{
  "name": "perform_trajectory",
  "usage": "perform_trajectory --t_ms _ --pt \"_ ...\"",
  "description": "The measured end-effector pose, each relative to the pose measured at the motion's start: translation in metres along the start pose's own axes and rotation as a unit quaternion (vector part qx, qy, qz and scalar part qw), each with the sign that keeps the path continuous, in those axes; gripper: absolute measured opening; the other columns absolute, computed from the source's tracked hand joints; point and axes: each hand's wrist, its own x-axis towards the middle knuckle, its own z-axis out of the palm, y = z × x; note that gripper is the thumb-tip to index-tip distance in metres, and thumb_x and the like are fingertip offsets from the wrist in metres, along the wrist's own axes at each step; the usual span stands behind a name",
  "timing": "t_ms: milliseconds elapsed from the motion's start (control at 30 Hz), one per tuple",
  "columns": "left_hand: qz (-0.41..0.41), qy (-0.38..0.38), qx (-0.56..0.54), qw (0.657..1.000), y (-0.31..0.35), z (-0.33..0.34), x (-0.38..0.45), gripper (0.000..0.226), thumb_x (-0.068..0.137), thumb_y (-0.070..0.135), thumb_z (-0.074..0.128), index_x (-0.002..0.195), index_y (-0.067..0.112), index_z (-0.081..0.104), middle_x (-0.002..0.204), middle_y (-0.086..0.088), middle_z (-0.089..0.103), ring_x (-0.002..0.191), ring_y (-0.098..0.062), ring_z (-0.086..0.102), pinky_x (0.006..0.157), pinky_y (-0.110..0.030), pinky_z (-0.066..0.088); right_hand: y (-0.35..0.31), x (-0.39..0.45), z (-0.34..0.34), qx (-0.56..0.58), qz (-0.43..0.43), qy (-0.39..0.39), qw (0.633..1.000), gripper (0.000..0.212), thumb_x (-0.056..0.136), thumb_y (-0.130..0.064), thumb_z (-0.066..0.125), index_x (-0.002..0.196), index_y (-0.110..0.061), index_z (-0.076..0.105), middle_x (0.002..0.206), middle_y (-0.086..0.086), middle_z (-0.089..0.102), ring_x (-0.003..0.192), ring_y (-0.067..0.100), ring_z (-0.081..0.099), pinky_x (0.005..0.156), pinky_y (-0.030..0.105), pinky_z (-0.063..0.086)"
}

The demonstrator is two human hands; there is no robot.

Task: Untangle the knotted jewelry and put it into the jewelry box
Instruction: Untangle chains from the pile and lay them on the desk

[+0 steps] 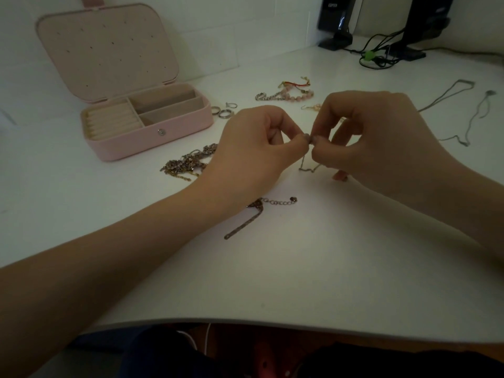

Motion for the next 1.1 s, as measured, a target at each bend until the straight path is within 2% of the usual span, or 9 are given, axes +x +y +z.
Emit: perform_trajectory --t_ms 167,300,367,433,567,767,833,1100 --pt "-0.009 -0.015 0.022 1.0 -0.0016 -0.0001 0.0005 0.018 0.085 0.014 0.065 0.069 0.019 0.06 0.035 0.013 0.038 0.035 -0.002 0.036 0.044 -0.006 0.027 -0.0007 -0.0008 0.0003 -0.02 -0.004 -0.003 1.0 0.004 0.078 -0.012 0.066 0.078 -0.014 0.062 0.065 -0.017 0.056 0.062 -0.002 0.062 0.049 0.011 0.049" --pt "-0.034 -0.017 0.001 0.999 -0.002 -0.0016 0.0013 0.011 0.086 0.011 0.064 0.075 0.012 0.064 0.036 0.012 0.037 0.033 -0.003 0.033 0.041 -0.006 0.025 0.0015 0.0013 -0.0041 0.025 0.027 0.001 0.999 0.006 0.081 -0.011 0.066 0.079 -0.017 0.065 0.065 -0.009 0.064 0.057 0.005 0.065 0.048 0.014 0.052" --pt "-0.045 -0.009 -0.026 0.999 -0.0018 -0.0024 0.0018 0.01 0.087 0.013 0.065 0.078 0.008 0.067 0.041 0.009 0.037 0.032 -0.004 0.029 0.038 -0.008 0.024 0.002 0.0019 -0.0058 0.039 0.034 -0.009 0.999 0.006 0.085 -0.012 0.067 0.084 -0.018 0.069 0.071 -0.022 0.066 0.055 0.003 0.066 0.05 0.014 0.053" --pt "-0.048 -0.005 -0.037 0.998 -0.0011 -0.0025 0.0019 0.011 0.087 0.014 0.066 0.079 0.007 0.068 0.044 0.006 0.037 0.032 -0.004 0.027 0.038 -0.009 0.023 0.0026 0.0026 -0.0063 0.059 0.046 -0.025 0.997 0.008 0.087 -0.013 0.067 0.088 -0.018 0.072 0.069 -0.028 0.066 0.056 0.001 0.066 0.052 0.014 0.053" --pt "-0.042 0.001 -0.035 0.999 -0.0011 -0.0019 0.0022 0.012 0.088 0.014 0.065 0.076 0.012 0.067 0.037 0.011 0.034 0.032 -0.004 0.028 0.038 -0.009 0.023 0.003 0.0042 -0.0056 0.105 0.081 -0.049 0.99 0.005 0.085 -0.016 0.07 0.086 -0.018 0.073 0.061 -0.022 0.067 0.055 0.004 0.067 0.053 0.019 0.056" --pt "-0.034 0.003 -0.031 0.999 -0.0008 0.0004 0.0013 0.014 0.089 0.014 0.064 0.075 0.013 0.065 0.036 0.012 0.034 0.032 -0.004 0.029 0.039 -0.007 0.023 -0.0002 0.0026 -0.0039 0.071 0.072 -0.028 0.995 0.003 0.083 -0.016 0.071 0.08 -0.016 0.07 0.066 -0.018 0.068 0.052 0.004 0.066 0.049 0.024 0.057" --pt "-0.036 0.003 -0.026 0.999 -0.001 0.001 0.0018 0.014 0.089 0.015 0.064 0.075 0.014 0.065 0.035 0.012 0.035 0.032 -0.003 0.031 0.039 -0.006 0.023 -0.0007 0.0023 -0.0031 0.055 0.068 -0.022 0.996 0.005 0.084 -0.015 0.07 0.079 -0.017 0.069 0.062 -0.01 0.067 0.052 0.005 0.066 0.048 0.023 0.056" --pt "-0.022 -0.006 -0.001 1.0 -0.0025 0.0026 0.002 0.019 0.089 0.015 0.064 0.071 0.021 0.06 0.035 0.014 0.038 0.034 -0.002 0.036 0.041 -0.006 0.026 -0.0019 0.0012 -0.001 0.045 0.049 -0.022 0.998 0.005 0.08 -0.012 0.069 0.077 -0.013 0.065 0.061 -0.01 0.062 0.055 0.004 0.064 0.045 0.014 0.05"
